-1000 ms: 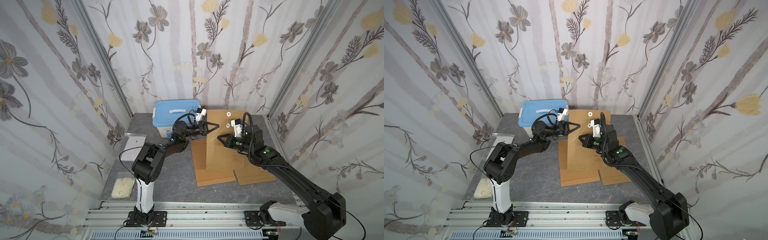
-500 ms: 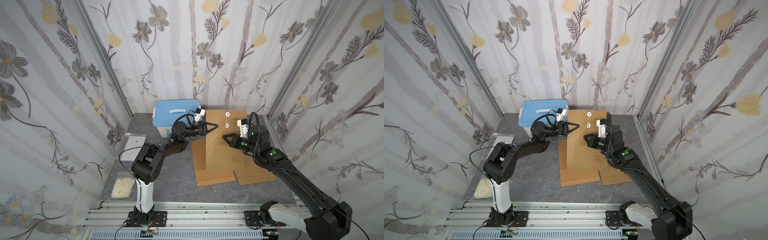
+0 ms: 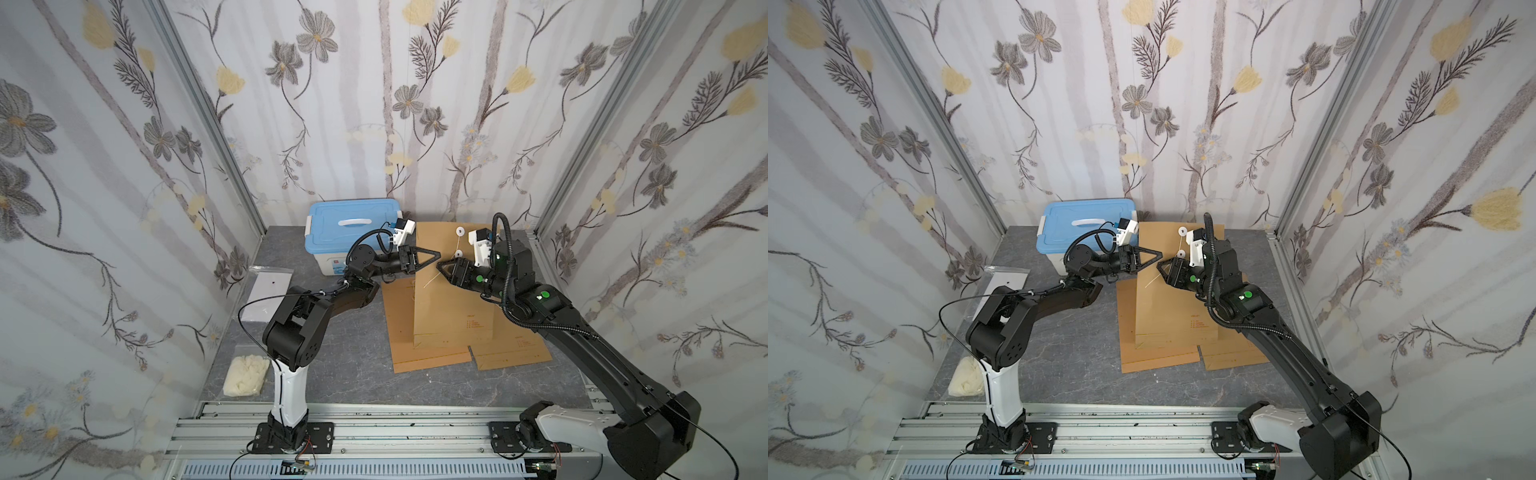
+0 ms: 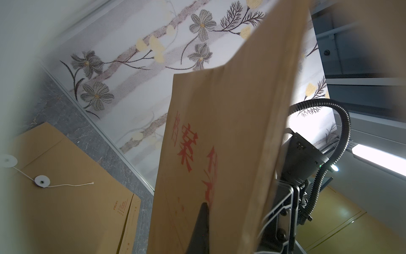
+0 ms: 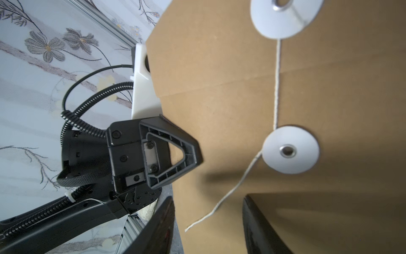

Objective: Close the mouth of the file bag
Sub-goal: Close the file bag.

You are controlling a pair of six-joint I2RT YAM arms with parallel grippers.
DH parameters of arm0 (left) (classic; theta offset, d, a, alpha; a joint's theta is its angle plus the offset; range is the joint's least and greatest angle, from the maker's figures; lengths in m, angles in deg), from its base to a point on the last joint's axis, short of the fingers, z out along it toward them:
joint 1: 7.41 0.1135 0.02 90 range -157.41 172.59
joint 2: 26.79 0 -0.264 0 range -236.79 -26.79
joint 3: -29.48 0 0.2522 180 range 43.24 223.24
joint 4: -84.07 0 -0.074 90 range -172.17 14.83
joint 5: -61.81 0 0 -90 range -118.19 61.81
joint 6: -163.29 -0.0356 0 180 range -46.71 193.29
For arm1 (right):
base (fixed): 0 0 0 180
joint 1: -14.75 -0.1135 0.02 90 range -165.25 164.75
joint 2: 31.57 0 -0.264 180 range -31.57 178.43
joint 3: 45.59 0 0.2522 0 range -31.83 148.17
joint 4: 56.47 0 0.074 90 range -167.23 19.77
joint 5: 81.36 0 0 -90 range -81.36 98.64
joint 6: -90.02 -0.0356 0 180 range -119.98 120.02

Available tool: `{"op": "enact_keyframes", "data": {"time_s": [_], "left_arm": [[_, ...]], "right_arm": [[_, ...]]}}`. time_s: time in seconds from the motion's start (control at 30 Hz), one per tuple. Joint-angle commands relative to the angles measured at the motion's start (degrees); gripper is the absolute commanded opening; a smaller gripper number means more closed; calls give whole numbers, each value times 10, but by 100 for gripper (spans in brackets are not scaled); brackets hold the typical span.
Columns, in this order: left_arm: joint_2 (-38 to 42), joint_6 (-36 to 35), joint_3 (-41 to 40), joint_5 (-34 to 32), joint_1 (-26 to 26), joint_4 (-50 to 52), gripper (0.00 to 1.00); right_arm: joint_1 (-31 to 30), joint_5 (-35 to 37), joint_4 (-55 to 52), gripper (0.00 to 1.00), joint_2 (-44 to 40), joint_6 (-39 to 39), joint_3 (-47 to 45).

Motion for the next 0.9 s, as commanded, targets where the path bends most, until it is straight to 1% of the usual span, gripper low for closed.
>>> {"op": "enact_keyframes", "data": {"time_s": [0.0,0.07,0.17,0.23,0.37,0.47,0.57,0.67,0.77,0.87], "left_arm": [[17,-23,-4,3,-1,-8,0],[22,-36,-6,3,-4,6,0],[21,-35,-3,7,-6,3,0],[20,-34,0,9,-11,3,0],[20,-33,3,6,-12,4,0],[20,-34,4,6,-12,5,0],[22,-32,3,1,-12,5,0],[24,-27,7,-4,-12,5,0],[23,-14,14,-5,-12,-1,0],[22,-6,17,-7,-12,-5,0]], "right_arm": [[-3,17,6,49,6,-13,4],[-2,17,8,47,9,-18,3],[-4,14,15,46,14,-22,-3],[-4,5,28,44,19,-23,-7],[-4,-13,50,36,26,-25,-11],[-3,-16,59,26,27,-27,-17],[-3,-16,65,14,26,-27,-29],[-1,-13,72,6,21,-26,-44],[4,-7,76,0,11,-25,-60],[13,-8,79,0,1,-22,-72]]}}
